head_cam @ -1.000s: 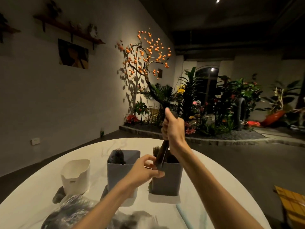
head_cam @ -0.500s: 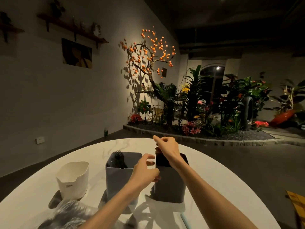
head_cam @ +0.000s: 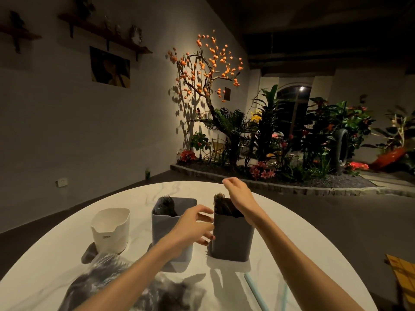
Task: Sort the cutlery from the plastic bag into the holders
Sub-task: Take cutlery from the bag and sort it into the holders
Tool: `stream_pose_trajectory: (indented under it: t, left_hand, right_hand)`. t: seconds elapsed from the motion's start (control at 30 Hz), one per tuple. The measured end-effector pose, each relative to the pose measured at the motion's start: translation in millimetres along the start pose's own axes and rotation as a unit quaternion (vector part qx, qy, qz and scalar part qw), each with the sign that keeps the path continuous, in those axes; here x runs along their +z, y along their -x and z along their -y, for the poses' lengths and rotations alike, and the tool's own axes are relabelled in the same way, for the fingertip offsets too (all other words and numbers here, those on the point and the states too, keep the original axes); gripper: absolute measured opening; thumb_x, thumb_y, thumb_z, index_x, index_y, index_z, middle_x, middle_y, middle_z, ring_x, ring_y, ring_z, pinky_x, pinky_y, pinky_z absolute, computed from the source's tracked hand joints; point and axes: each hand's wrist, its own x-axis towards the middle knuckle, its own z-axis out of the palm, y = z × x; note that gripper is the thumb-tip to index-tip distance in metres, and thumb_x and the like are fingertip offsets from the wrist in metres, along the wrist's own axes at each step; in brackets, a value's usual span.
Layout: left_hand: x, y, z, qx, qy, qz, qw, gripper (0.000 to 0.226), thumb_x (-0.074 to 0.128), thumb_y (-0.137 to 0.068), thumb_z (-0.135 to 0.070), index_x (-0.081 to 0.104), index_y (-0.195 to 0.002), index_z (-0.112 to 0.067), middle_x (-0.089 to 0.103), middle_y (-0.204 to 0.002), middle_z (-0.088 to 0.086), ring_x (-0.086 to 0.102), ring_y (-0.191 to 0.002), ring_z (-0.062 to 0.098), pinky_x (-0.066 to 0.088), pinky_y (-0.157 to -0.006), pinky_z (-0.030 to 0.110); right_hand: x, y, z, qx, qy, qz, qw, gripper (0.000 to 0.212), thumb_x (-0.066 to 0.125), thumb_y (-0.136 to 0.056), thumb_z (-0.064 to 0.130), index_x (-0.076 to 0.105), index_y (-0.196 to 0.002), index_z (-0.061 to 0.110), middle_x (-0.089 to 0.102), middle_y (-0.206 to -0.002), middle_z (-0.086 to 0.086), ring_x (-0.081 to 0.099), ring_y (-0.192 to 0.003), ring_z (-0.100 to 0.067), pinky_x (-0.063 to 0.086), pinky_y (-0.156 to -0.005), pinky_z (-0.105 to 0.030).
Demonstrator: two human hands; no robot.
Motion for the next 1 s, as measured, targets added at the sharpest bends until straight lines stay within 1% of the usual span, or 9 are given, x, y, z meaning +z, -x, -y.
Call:
stream_pose_trajectory:
  t: [0.1,0.23,0.4,0.5,0.57,0.67,0.73,0.8,1.0]
  left_hand:
    - [-13.4,26.9,-6.3,0.015,-0.021,0.021,0.999,0.023,0.062,-0.096,-0.011,0.061,-0.117,-0.022,0.069,-0.113,0.003,0.076,-0.081,0.017,0.064,-0.076,0.036]
    - [-24.5,74.6,-9.0,0.028,-0.073,0.044,0.996,0.023,0.071,-0.092,-0.024,0.064,-0.113,-0.029,0.07,-0.113,-0.005,0.071,-0.093,0.01,0.061,-0.082,0.03]
    - [-24.6,143.1,32.0,0.011,-0.32,0.136,0.938,0.078,0.074,-0.073,-0.06,0.041,-0.142,-0.044,0.043,-0.144,-0.016,0.046,-0.129,0.007,0.046,-0.108,0.037]
    - [-23.8,165.5,57.2,0.01,-0.368,0.049,0.928,0.066,0.074,-0.082,-0.034,0.046,-0.141,-0.037,0.052,-0.136,-0.01,0.054,-0.116,0.007,0.053,-0.095,0.027]
    - [-31.6,173.8,64.3,-0.005,-0.277,-0.045,0.96,0.049,0.067,-0.09,-0.012,0.055,-0.132,-0.033,0.061,-0.132,-0.005,0.06,-0.112,0.01,0.057,-0.086,0.026]
    - [-46.8,186.6,61.2,-0.001,-0.159,-0.118,0.98,0.04,0.057,-0.09,0.008,0.061,-0.103,-0.03,0.067,-0.114,-0.006,0.065,-0.095,0.012,0.058,-0.063,0.025]
    - [-52.4,199.5,49.8,0.022,-0.127,-0.151,0.98,0.033,0.055,-0.087,0.014,0.065,-0.086,-0.018,0.067,-0.113,-0.008,0.062,-0.102,0.013,0.056,-0.08,0.027]
    - [-56.5,210.7,38.7,0.043,-0.138,-0.171,0.975,0.036,0.047,-0.084,0.019,0.065,-0.076,-0.011,0.066,-0.122,-0.005,0.053,-0.114,0.014,0.04,-0.099,0.03]
    - [-70.1,218.1,49.9,0.072,-0.172,-0.202,0.961,0.054,0.048,-0.088,0.01,0.068,-0.054,-0.028,0.069,-0.123,-0.012,0.051,-0.122,0.012,0.039,-0.112,0.046]
  right_hand:
    - [-5.1,23.9,8.8,-0.029,-0.052,0.059,0.996,0.028,0.052,-0.102,0.034,0.066,-0.118,0.016,0.066,-0.117,0.002,0.063,-0.112,-0.015,0.053,-0.09,-0.024]
    - [-9.4,86.7,28.0,-0.037,-0.08,0.158,0.984,0.025,0.057,-0.101,0.031,0.072,-0.109,0.011,0.075,-0.1,-0.004,0.073,-0.093,-0.014,0.06,-0.082,-0.027]
    - [6.3,170.2,13.4,-0.006,-0.026,0.264,0.964,0.027,0.057,-0.101,0.029,0.074,-0.099,0.009,0.075,-0.083,-0.005,0.072,-0.074,-0.013,0.058,-0.069,-0.022]
    - [19.2,204.6,-1.7,0.021,0.006,0.342,0.939,0.03,0.055,-0.102,0.029,0.073,-0.097,0.005,0.074,-0.082,-0.006,0.07,-0.072,-0.013,0.057,-0.071,-0.024]
    - [30.2,220.2,-10.1,0.025,0.003,0.382,0.924,0.027,0.056,-0.102,0.029,0.073,-0.102,0.008,0.075,-0.092,-0.005,0.07,-0.08,-0.013,0.058,-0.078,-0.024]
    - [48.8,234.3,-19.5,-0.052,0.063,0.343,0.936,0.023,0.055,-0.102,0.029,0.072,-0.114,0.021,0.07,-0.112,0.009,0.066,-0.097,-0.008,0.053,-0.087,-0.016]
    - [57.8,237.9,-17.5,-0.094,0.08,0.306,0.944,0.025,0.051,-0.104,0.024,0.071,-0.118,0.021,0.068,-0.116,0.011,0.064,-0.101,-0.006,0.05,-0.089,-0.011]
    - [64.0,236.3,-14.6,-0.09,0.058,0.316,0.943,0.026,0.051,-0.103,0.021,0.071,-0.118,0.014,0.071,-0.114,0.0,0.068,-0.098,-0.016,0.056,-0.09,-0.02]
    - [87.4,227.9,-6.9,-0.091,0.17,0.385,0.903,0.025,0.061,-0.096,0.02,0.072,-0.118,0.017,0.071,-0.113,-0.003,0.068,-0.089,-0.022,0.06,-0.087,-0.037]
